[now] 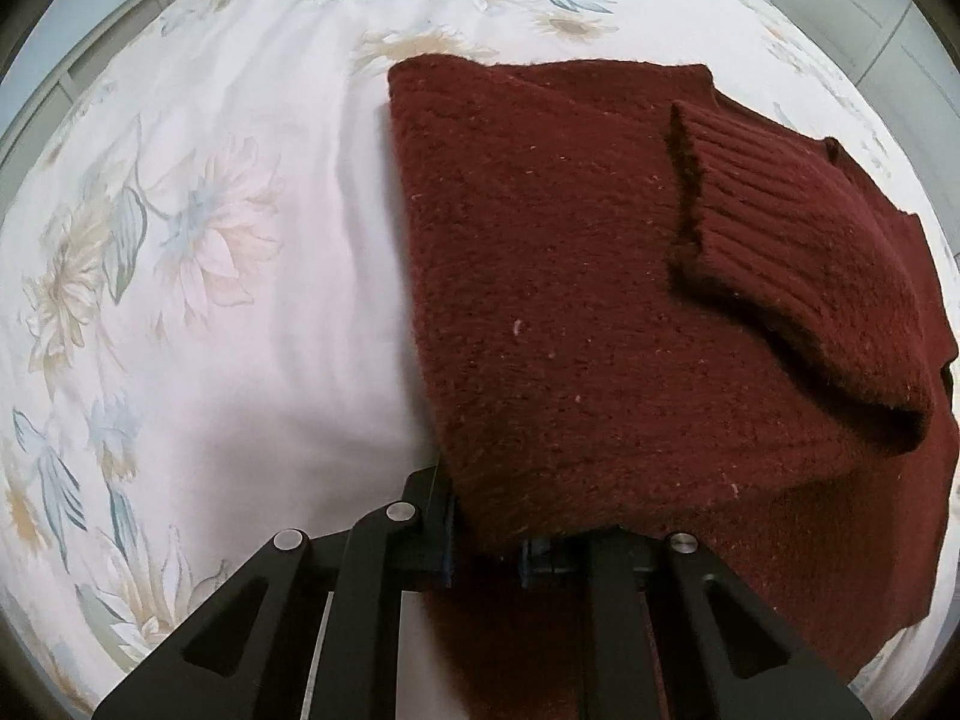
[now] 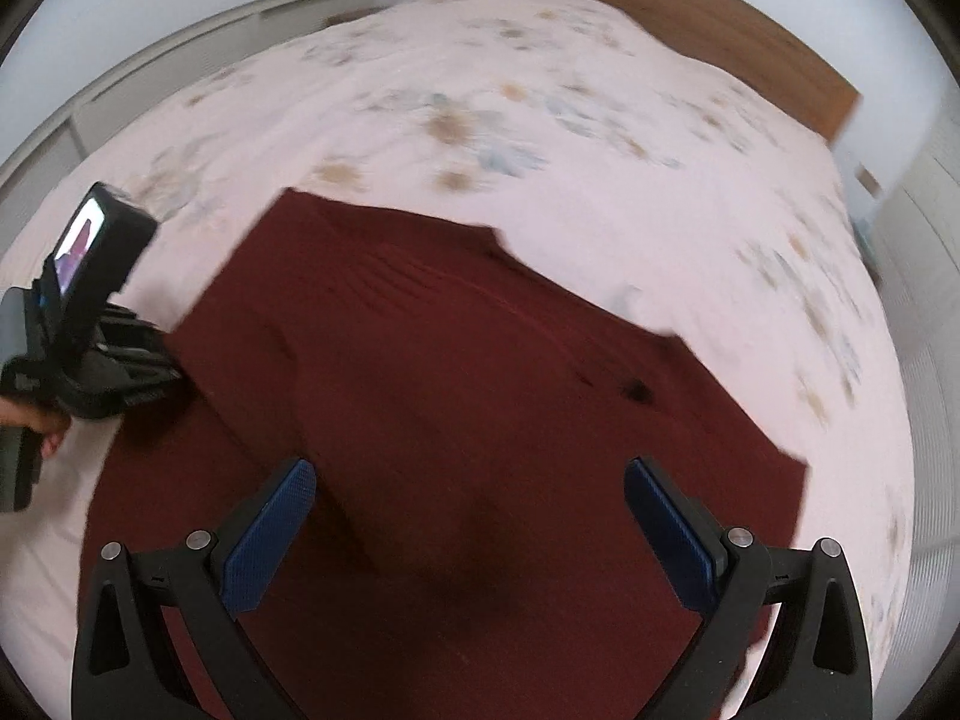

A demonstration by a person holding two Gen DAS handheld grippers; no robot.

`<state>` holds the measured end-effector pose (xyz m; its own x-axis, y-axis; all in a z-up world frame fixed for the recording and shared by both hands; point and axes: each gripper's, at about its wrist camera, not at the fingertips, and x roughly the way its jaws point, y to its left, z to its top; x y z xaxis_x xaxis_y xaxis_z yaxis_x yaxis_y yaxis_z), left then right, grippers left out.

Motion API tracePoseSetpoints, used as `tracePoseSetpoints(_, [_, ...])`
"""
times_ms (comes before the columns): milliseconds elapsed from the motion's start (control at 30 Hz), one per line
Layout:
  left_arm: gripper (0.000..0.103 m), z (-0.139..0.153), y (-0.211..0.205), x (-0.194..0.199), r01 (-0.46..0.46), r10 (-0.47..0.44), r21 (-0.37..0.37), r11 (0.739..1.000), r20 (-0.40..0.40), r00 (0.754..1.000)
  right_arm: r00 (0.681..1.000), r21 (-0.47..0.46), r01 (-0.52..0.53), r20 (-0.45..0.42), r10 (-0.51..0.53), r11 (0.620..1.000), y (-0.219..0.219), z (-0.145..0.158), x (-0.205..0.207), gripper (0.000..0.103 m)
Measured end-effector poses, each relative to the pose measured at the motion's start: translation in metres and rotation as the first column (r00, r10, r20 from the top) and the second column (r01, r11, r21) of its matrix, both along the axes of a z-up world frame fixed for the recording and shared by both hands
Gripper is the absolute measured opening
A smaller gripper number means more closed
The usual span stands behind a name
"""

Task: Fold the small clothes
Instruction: 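Grasp the other sweater sleeve cuff with the right gripper, then lay the sleeve across the sweater body and open the right gripper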

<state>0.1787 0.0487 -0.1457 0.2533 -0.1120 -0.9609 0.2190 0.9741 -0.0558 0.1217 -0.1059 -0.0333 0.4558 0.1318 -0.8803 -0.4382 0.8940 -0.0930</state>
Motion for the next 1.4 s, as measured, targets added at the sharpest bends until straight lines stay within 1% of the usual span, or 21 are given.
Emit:
tracePoseSetpoints(33, [0.013, 0.001, 0.011, -0.002, 0.001, -0.001, -0.002, 1.0, -0.001, 1.0, 1.0, -0.005, -0.014, -0.009, 0.014, 1.0, 0.009, -0.004, 0.005, 0.102])
tracePoseSetpoints(133, [0.013, -0.002, 0.021, -0.003, 0.0, 0.0, -0.004, 1.0, -0.005, 1.0, 0.997, -0.02, -0.048, -0.057, 0.047, 0.999, 0.037, -0.022, 0.021, 0.102])
tracePoseSetpoints(233, [0.013, -0.002, 0.017, 0.0, 0.013, -0.013, 0.006, 1.0, -0.002, 1.0, 0.992, -0.026, -0.067, -0.105, 0.064, 0.997, 0.055, -0.044, 0.034, 0.102])
tracePoseSetpoints(300, [0.013, -0.002, 0.016, 0.001, 0.014, -0.014, 0.006, 1.0, -0.003, 1.0, 0.992, -0.064, -0.069, -0.11, 0.062, 0.996, 0.063, -0.057, 0.038, 0.1])
tracePoseSetpoints(333, [0.013, -0.002, 0.014, 0.0, 0.013, -0.013, 0.005, 1.0, -0.003, 1.0, 0.991, -0.081, -0.077, -0.112, 0.067, 0.994, 0.066, -0.062, 0.039, 0.095])
tracePoseSetpoints(400, [0.013, -0.003, 0.017, -0.001, 0.008, -0.008, 0.0, 1.0, -0.005, 1.0, 0.989, -0.086, -0.089, -0.125, 0.078, 0.992, 0.069, -0.071, 0.039, 0.083])
tracePoseSetpoints(433, [0.013, -0.003, 0.016, -0.001, 0.01, -0.01, 0.001, 1.0, -0.004, 1.0, 0.988, -0.078, -0.09, -0.134, 0.079, 0.993, 0.07, -0.075, 0.039, 0.069])
tracePoseSetpoints(467, [0.013, -0.002, 0.014, 0.0, 0.013, -0.013, 0.003, 1.0, -0.004, 1.0, 0.989, -0.079, -0.086, -0.13, 0.075, 0.993, 0.07, -0.075, 0.04, 0.057])
tracePoseSetpoints(500, [0.013, -0.002, 0.013, 0.001, 0.016, -0.016, 0.006, 1.0, -0.004, 1.0, 0.991, -0.08, -0.08, -0.118, 0.07, 0.994, 0.068, -0.072, 0.039, 0.05])
tracePoseSetpoints(533, [0.013, -0.001, 0.013, 0.0, 0.019, -0.019, 0.008, 1.0, -0.004, 1.0, 0.991, -0.074, -0.075, -0.112, 0.067, 0.994, 0.064, -0.068, 0.038, 0.031])
tracePoseSetpoints(567, [0.013, 0.003, 0.009, -0.005, 0.02, -0.02, 0.01, 1.0, -0.003, 1.0, 0.992, -0.066, -0.067, -0.107, 0.06, 0.996, 0.06, -0.064, 0.038, 0.02])
tracePoseSetpoints(667, [0.013, 0.003, -0.006, -0.008, 0.028, -0.028, 0.019, 0.999, -0.005, 1.0, 0.996, 0.004, -0.019, -0.086, 0.019, 1.0, 0.039, -0.043, 0.04, 0.018])
tracePoseSetpoints(700, [0.013, 0.002, 0.0, -0.01, 0.029, -0.029, 0.02, 0.999, -0.006, 1.0, 0.997, 0.037, 0.002, -0.083, 0.001, 0.999, 0.029, -0.036, 0.04, 0.018])
tracePoseSetpoints(733, [0.013, 0.001, -0.002, -0.013, 0.028, -0.027, 0.021, 0.999, -0.006, 1.0, 0.996, 0.08, 0.035, -0.083, -0.029, 0.996, 0.015, -0.028, 0.04, 0.018])
tracePoseSetpoints(767, [0.013, 0.0, -0.005, -0.012, 0.025, -0.025, 0.021, 0.999, -0.006, 1.0, 0.996, 0.1, 0.056, -0.081, -0.048, 0.993, 0.006, -0.023, 0.04, 0.018])
tracePoseSetpoints(900, [0.013, 0.0, -0.009, -0.014, 0.012, -0.012, 0.011, 1.0, -0.003, 1.0, 0.985, 0.178, 0.163, -0.083, -0.15, 0.971, -0.043, -0.007, 0.036, 0.018])
tracePoseSetpoints(1000, [0.013, 0.0, -0.005, -0.014, 0.003, -0.003, 0.003, 1.0, -0.005, 1.0, 0.972, 0.209, 0.23, -0.095, -0.215, 0.95, -0.076, -0.001, 0.027, 0.018])
tracePoseSetpoints(1167, [0.013, -0.002, -0.003, -0.015, 0.014, -0.014, 0.028, 1.0, 0.002, 1.0, 0.941, 0.23, 0.334, -0.138, -0.309, 0.914, -0.121, -0.012, 0.013, 0.018])
tracePoseSetpoints(1400, [0.013, -0.003, -0.01, -0.017, 0.012, -0.013, 0.043, 0.999, 0.008, 1.0, 0.894, 0.219, 0.436, -0.222, -0.39, 0.873, -0.161, -0.051, -0.003, 0.019])
